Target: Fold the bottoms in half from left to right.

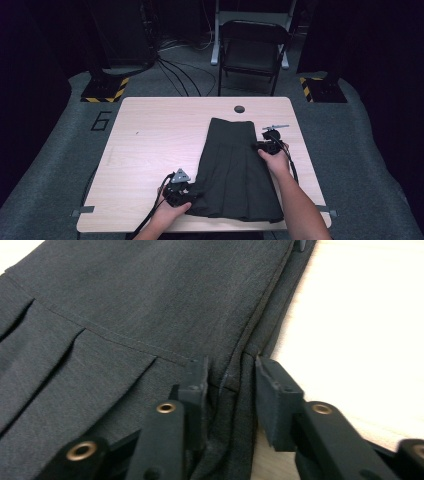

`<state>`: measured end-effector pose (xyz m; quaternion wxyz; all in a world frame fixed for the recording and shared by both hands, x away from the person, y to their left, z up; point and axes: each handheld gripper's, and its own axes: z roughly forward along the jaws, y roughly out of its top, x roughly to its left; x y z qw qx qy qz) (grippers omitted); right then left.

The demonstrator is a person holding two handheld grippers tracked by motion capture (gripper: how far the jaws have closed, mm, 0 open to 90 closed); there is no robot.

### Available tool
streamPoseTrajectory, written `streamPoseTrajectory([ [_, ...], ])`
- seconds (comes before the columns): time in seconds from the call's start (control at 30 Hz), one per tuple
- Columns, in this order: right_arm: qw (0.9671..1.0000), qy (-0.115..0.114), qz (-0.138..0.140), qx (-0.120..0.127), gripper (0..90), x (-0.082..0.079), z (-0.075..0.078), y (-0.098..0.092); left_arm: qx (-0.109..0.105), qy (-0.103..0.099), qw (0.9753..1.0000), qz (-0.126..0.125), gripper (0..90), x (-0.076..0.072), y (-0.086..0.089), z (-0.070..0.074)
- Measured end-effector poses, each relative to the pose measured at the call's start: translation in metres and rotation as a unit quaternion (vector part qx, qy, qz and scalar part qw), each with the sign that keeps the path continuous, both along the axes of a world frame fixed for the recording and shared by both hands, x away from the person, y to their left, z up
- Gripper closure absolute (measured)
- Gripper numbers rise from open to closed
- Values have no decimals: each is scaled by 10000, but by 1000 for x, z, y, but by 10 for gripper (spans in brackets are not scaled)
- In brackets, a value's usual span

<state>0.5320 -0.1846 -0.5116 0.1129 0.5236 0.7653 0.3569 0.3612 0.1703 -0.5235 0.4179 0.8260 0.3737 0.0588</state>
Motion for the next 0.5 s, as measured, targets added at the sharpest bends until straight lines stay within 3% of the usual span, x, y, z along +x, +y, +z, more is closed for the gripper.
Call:
streamPoseTrajectory([
  [0.17,9997,-97,62,-203,750,-2,2,6,27,-21,10000,49,688,-3,-4,1],
  [0.3,9995,-77,-33,-299,779,-4,6,12,165,-56,9998,-17,738,-4,-7,7],
  [0.43,9992,-173,-26,-348,786,-6,11,16,144,-149,9998,23,751,-5,-1,15],
  [0.5,9987,-382,162,-307,789,-7,21,19,106,-293,9995,73,752,-9,10,27],
])
